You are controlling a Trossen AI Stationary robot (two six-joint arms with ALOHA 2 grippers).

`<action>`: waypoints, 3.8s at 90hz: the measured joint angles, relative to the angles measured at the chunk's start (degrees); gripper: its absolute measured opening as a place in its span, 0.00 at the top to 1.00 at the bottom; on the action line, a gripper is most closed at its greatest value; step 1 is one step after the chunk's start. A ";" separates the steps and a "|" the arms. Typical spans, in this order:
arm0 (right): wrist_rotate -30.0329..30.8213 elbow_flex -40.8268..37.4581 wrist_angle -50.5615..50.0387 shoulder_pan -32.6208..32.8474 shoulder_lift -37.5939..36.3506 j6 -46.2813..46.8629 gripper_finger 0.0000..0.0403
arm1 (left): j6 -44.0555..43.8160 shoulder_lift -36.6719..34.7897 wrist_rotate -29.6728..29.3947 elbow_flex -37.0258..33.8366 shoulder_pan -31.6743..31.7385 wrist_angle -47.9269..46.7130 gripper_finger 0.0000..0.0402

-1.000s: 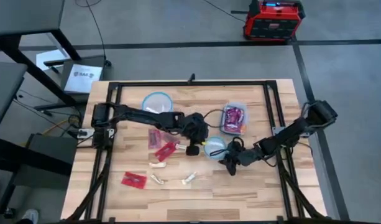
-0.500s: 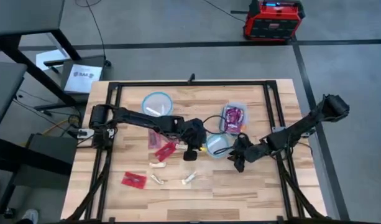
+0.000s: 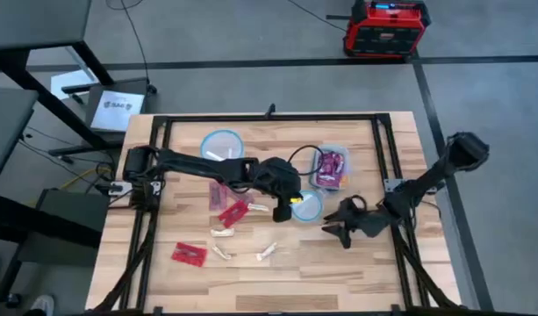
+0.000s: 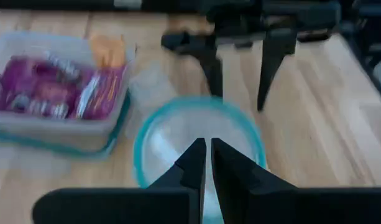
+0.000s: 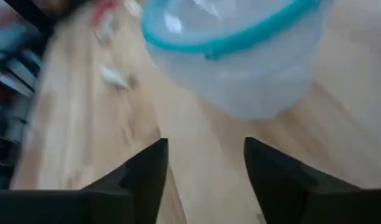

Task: Sort candy
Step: Open the center transparent bin

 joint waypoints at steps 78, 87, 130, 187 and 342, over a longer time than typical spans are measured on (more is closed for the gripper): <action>-2.51 -2.42 31.76 -3.96 22.47 -7.76 0.40 | -1.66 16.86 4.34 -0.04 -0.18 26.34 0.97; -4.42 -2.45 34.68 -4.65 23.14 -9.02 0.40 | -1.49 16.86 4.16 -0.04 -0.14 25.94 0.97; -3.86 3.00 34.53 -6.90 23.45 -17.64 0.41 | -1.80 16.95 2.94 -0.22 -0.27 25.36 0.97; 3.14 9.84 33.52 -0.62 23.09 -36.92 0.41 | -1.45 16.95 -1.47 -0.39 -1.64 22.00 0.97; -7.50 11.37 -4.75 -1.57 8.02 10.03 0.41 | 12.95 1.19 1.26 -2.47 5.51 0.28 0.97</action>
